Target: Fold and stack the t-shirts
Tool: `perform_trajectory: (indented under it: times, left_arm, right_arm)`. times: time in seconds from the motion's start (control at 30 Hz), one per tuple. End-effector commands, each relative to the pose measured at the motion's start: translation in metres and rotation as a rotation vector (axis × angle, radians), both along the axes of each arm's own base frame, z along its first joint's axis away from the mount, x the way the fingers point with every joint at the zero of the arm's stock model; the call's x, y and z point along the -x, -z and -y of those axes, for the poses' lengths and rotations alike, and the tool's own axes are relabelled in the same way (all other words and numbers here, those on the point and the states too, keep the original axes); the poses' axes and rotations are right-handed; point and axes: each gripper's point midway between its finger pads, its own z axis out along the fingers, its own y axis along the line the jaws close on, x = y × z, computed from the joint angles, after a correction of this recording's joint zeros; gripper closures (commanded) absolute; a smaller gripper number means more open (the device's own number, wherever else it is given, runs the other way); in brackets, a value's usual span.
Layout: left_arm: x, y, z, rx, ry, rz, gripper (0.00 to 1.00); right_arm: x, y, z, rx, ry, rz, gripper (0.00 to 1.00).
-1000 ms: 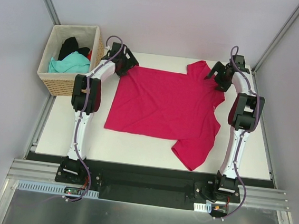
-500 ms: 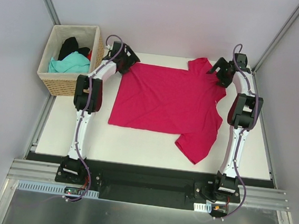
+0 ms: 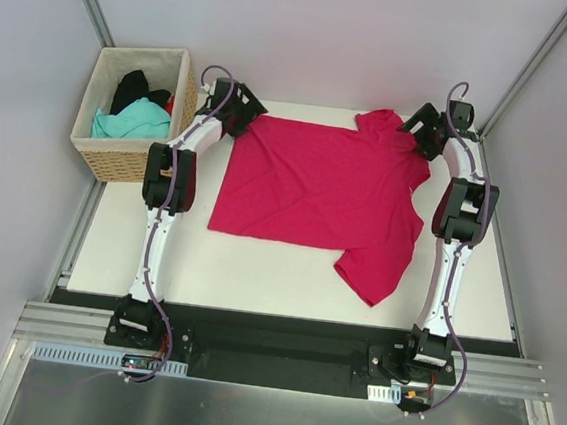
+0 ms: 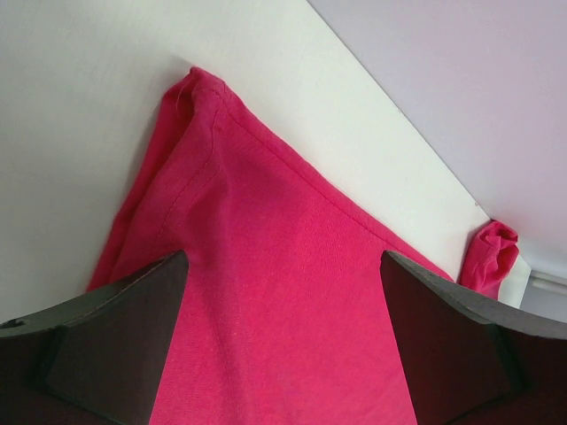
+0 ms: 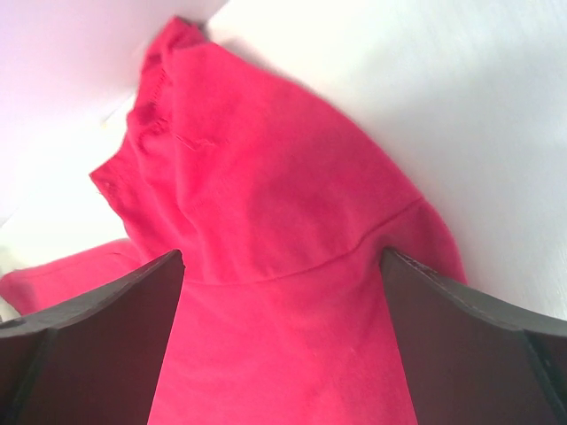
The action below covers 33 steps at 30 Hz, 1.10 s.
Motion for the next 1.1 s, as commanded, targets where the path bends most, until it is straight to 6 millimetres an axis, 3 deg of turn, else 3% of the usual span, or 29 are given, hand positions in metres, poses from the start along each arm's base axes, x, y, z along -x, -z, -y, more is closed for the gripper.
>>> perform_trajectory:
  times: [0.0,0.1,0.27,0.37,0.4,0.47,0.5,0.53,0.57,0.6,0.63,0.7,0.77,0.83,0.87,0.9,0.97,1.0,1.07]
  left_arm:
    - [-0.01,0.001,-0.017,-0.019,-0.038,0.016,0.09]
    - [-0.011,0.001,-0.02,-0.024,-0.033,0.023,0.09]
    - [-0.008,0.0,-0.016,-0.014,0.024,0.028,0.09]
    - [-0.009,-0.027,-0.015,-0.036,0.057,0.085,0.09]
    - [-0.01,-0.051,-0.015,-0.054,0.076,0.133,0.09]
    - [-0.01,-0.079,-0.015,-0.069,0.093,0.192,0.09]
    - [-0.008,-0.11,-0.014,-0.084,0.114,0.25,0.09]
    - [-0.005,-0.127,-0.014,-0.093,0.127,0.28,0.09]
    - [-0.002,-0.144,-0.013,-0.101,0.145,0.313,0.09]
    - [0.007,-0.175,-0.012,-0.125,0.165,0.367,0.09]
    - [0.013,-0.189,-0.011,-0.128,0.183,0.389,0.08]
    - [0.036,-0.227,-0.013,-0.143,0.199,0.44,0.08]
    - [0.057,-0.243,-0.01,-0.138,0.227,0.453,0.08]
    - [0.095,-0.254,-0.007,-0.155,0.254,0.45,0.09]
    - [0.109,-0.254,-0.008,-0.159,0.251,0.434,0.09]
    - [0.137,-0.252,-0.009,-0.163,0.26,0.415,0.09]
    - [0.171,-0.236,-0.004,-0.188,0.283,0.353,0.09]
    - [0.199,-0.226,-0.007,-0.2,0.283,0.314,0.09]
    - [0.237,-0.199,-0.012,-0.213,0.272,0.204,0.1]
  right_arm:
    - [-0.016,-0.029,0.0,-0.017,0.002,0.103,0.04]
    - [-0.015,-0.028,0.0,-0.02,0.003,0.104,0.04]
    - [-0.021,-0.049,-0.007,-0.061,-0.018,0.162,0.03]
    - [-0.023,-0.088,-0.008,-0.06,-0.038,0.235,0.04]
    - [-0.021,-0.118,-0.009,-0.049,-0.049,0.286,0.03]
    - [-0.018,-0.156,-0.008,-0.033,-0.061,0.358,0.03]
    - [-0.015,-0.177,-0.007,-0.028,-0.063,0.394,0.04]
    - [-0.007,-0.217,-0.008,-0.018,-0.072,0.463,0.03]
    - [0.002,-0.241,-0.011,-0.021,-0.092,0.502,0.03]
    - [0.009,-0.259,-0.012,-0.02,-0.102,0.533,0.03]
    - [0.027,-0.303,-0.016,0.002,-0.121,0.607,0.03]
    - [0.047,-0.316,-0.021,0.006,-0.147,0.617,0.03]
    - [0.083,-0.335,-0.027,0.023,-0.173,0.633,0.03]
    - [0.113,-0.338,-0.033,0.025,-0.193,0.622,0.03]
    - [0.148,-0.369,-0.038,0.044,-0.203,0.681,0.03]
    - [0.161,-0.323,-0.039,0.018,-0.193,0.577,0.03]
    - [0.196,-0.302,-0.042,-0.019,-0.147,0.514,0.03]
    - [0.228,-0.279,-0.046,-0.04,-0.131,0.466,0.03]
    - [0.266,-0.242,-0.049,-0.06,-0.086,0.364,0.03]
